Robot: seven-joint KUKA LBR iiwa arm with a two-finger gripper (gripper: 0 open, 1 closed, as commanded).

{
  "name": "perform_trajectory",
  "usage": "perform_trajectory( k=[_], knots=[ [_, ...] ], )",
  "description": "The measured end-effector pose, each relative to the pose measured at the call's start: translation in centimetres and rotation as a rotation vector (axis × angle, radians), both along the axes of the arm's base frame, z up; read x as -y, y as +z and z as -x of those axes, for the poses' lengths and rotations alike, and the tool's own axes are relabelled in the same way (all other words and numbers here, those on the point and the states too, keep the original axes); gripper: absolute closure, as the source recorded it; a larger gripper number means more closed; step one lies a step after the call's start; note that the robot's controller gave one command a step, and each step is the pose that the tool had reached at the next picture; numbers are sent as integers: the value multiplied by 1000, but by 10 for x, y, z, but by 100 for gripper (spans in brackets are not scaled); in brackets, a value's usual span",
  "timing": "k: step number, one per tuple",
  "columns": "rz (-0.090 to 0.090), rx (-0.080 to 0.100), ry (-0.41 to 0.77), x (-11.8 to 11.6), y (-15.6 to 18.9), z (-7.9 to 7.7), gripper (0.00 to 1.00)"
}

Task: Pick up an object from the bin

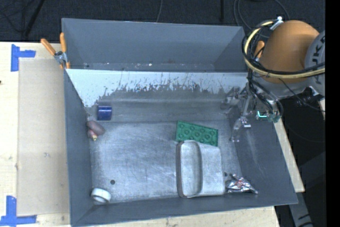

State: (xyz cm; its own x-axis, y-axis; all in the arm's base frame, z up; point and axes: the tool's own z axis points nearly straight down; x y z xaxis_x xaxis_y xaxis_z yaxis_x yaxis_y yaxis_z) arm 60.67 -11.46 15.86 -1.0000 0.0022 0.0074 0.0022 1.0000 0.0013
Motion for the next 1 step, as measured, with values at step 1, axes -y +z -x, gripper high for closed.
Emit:
perform_trajectory(
  k=[1],
  knots=[
    [8,25,201,-32,-56,41,0]
  ],
)
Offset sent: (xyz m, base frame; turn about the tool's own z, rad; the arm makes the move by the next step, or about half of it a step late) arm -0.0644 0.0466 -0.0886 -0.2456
